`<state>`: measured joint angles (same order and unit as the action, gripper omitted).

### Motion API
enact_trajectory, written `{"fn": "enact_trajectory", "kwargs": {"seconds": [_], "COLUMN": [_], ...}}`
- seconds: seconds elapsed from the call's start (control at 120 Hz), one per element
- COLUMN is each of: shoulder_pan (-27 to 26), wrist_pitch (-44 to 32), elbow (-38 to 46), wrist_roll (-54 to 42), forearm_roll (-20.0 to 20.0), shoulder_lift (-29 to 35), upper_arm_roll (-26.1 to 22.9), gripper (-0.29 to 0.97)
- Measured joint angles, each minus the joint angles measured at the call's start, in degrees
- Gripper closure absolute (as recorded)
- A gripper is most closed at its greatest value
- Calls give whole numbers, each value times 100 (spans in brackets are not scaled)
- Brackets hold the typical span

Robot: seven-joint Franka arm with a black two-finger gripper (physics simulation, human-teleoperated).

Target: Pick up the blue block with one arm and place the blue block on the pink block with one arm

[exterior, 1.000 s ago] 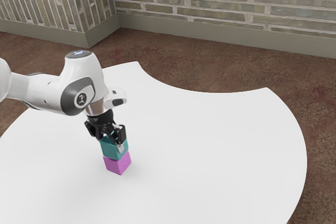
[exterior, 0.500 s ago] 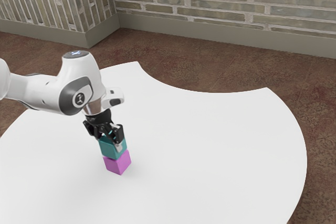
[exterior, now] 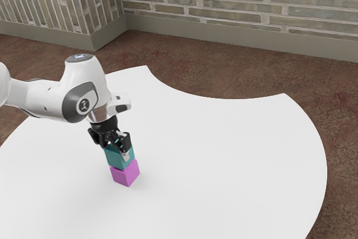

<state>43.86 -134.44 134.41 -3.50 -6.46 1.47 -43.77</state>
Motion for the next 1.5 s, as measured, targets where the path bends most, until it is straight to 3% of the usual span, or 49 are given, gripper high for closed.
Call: {"fn": "enact_trajectory", "kwargs": {"seconds": [0.475,0.775,1.275,1.358,1.433,1.5], "shoulder_pan": [-23,-31,128,205,5,-30], "wrist_pitch": [-24,-10,-1,336,1406,2351], "elbow": [1,-40,-221,-1032,-2650,-3443], "wrist_roll": [44,-54,-172,-184,-199,-224], "forearm_roll": [4,91,57,46,66,56], "shoulder_lift": [0,-17,51,394,677,768], "upper_arm_roll": [0,0,-257,-534,-482,-442], "gripper": [36,9,1,0,0,0]}}
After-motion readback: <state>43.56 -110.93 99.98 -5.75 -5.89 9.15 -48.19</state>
